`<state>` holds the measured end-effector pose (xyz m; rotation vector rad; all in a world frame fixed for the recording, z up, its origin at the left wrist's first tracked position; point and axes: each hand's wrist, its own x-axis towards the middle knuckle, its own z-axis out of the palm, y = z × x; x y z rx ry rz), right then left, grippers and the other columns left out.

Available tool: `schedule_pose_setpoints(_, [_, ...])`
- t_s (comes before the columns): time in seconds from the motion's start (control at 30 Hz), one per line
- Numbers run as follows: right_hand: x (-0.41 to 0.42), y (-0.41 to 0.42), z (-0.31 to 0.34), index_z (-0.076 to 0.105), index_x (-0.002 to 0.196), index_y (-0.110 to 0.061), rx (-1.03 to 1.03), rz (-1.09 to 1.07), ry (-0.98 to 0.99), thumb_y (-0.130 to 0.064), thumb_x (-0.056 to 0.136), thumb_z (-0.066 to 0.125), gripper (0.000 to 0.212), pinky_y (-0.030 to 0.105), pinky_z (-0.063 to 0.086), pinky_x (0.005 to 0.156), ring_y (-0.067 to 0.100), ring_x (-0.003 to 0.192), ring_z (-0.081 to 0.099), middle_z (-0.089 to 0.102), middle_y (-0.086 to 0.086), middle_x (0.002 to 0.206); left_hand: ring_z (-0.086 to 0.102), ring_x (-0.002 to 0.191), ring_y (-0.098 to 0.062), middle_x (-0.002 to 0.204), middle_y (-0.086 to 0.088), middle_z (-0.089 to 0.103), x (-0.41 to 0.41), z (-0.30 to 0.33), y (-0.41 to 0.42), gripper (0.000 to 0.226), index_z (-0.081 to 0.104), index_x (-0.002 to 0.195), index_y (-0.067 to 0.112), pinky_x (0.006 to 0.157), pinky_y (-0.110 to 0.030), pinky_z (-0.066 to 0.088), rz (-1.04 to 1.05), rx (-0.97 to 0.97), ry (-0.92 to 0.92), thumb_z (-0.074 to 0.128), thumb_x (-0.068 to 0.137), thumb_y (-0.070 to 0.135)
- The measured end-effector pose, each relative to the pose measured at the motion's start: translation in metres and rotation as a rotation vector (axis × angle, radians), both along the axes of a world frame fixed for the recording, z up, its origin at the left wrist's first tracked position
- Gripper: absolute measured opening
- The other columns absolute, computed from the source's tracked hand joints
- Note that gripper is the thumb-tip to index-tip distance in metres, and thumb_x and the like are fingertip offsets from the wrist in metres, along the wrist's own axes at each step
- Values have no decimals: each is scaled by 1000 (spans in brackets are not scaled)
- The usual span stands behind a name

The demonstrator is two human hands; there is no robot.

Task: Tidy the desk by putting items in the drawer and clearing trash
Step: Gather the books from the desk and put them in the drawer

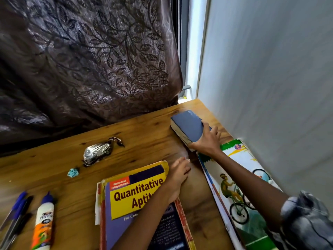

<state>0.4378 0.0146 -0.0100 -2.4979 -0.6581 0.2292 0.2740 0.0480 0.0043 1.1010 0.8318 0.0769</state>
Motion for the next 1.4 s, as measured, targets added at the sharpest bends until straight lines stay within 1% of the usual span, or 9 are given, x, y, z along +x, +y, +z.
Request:
schedule_pose_setpoints(0.2, [5,5,27,38,125,-27,303,-81,286,-41,60,80,79,32,40,80,29,118,35,34,8,127,44,130,-26,150,-5,38,10,12,7,57,29,146,18,107,-41,36,65,-184,-26,40,97,45])
schedule_pose_setpoints(0.3, [-4,-6,40,47,115,-28,463,-125,395,-37,54,81,70,40,51,82,28,115,42,39,7,126,49,125,-28,144,-8,45,16,20,12,62,32,145,19,106,-46,37,149,-259,-104,34,95,56])
schedule_pose_setpoints(0.5, [-41,-53,55,56,100,-35,531,-2,220,-24,56,81,52,20,45,75,21,106,47,40,1,113,61,106,-24,125,-11,58,22,36,-8,46,53,126,19,83,-36,54,175,-275,-177,46,93,50])
schedule_pose_setpoints(0.6, [-61,-83,58,58,100,-28,573,-42,89,-14,55,82,52,24,44,88,20,111,47,44,4,115,62,96,-19,113,-8,64,20,34,-31,32,60,113,22,77,-34,54,86,-227,-134,52,92,45])
schedule_pose_setpoints(0.83, [-85,-164,38,55,113,-22,640,-198,-41,-15,58,87,64,-2,32,88,5,106,47,35,2,120,61,84,-5,106,-2,64,24,37,-83,15,53,108,16,66,-20,52,-178,-112,-91,54,94,22])
schedule_pose_setpoints(0.93, [-86,-193,23,53,119,-21,358,-153,-71,-26,57,87,71,25,34,102,23,122,39,31,8,132,61,93,-16,120,-11,60,24,28,-106,23,52,113,11,72,-24,48,-244,46,0,55,91,18])
schedule_pose_setpoints(1.03, [-91,-213,7,38,134,-35,23,-122,-39,-38,67,78,78,53,27,108,31,136,20,15,5,151,55,117,-22,134,-9,52,19,18,-117,36,53,124,15,100,-38,46,-289,227,1,58,90,24])
schedule_pose_setpoints(1.2, [-102,-212,2,22,142,-40,-83,-132,-60,-44,77,67,79,53,17,111,28,142,8,3,0,156,34,137,-21,154,-3,28,5,8,-121,54,36,144,21,113,-42,33,-383,342,13,52,93,29])
schedule_pose_setpoints(1.4, [-126,-219,-7,25,143,-38,6,-111,-40,-39,81,66,74,55,11,113,21,145,7,6,-4,158,12,143,-7,157,14,4,-46,12,-133,69,9,151,33,105,-22,23,-493,664,-64,49,95,37])
